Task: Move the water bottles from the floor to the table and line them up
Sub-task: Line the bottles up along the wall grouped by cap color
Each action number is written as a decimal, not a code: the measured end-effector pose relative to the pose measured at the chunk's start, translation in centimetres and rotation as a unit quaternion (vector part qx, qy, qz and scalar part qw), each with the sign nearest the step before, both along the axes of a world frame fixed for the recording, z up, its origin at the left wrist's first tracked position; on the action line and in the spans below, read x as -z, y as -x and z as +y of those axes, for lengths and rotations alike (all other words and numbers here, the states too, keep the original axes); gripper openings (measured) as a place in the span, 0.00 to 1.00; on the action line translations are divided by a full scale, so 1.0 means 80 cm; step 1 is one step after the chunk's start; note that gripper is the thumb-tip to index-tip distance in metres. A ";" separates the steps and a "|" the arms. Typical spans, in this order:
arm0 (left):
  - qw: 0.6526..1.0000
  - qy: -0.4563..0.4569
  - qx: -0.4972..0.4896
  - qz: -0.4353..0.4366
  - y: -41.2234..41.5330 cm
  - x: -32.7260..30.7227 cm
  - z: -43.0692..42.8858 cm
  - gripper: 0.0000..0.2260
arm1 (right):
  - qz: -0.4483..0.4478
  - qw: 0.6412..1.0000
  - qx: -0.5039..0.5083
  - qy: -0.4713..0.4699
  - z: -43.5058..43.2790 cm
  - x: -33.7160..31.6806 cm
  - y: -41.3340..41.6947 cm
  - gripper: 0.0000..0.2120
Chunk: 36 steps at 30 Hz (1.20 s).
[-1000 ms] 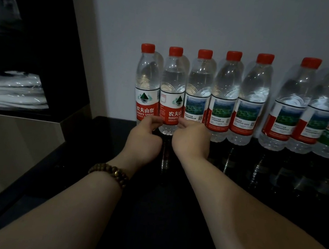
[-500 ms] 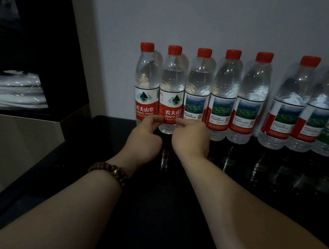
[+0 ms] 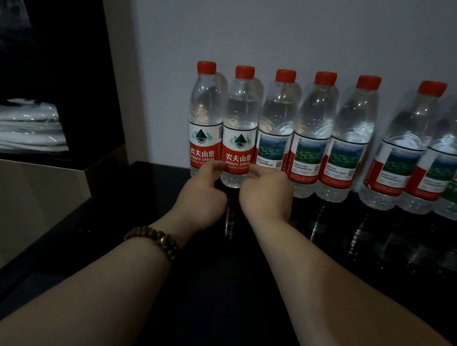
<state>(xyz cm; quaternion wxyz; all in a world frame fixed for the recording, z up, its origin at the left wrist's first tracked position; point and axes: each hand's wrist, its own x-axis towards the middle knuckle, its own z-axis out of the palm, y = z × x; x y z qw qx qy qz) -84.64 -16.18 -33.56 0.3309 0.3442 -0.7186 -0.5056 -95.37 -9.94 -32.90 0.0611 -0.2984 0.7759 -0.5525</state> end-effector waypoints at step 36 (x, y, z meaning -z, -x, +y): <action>0.997 0.045 -0.067 0.006 -0.002 -0.004 0.010 0.27 | -0.064 0.991 0.047 0.110 0.002 0.008 0.014 0.11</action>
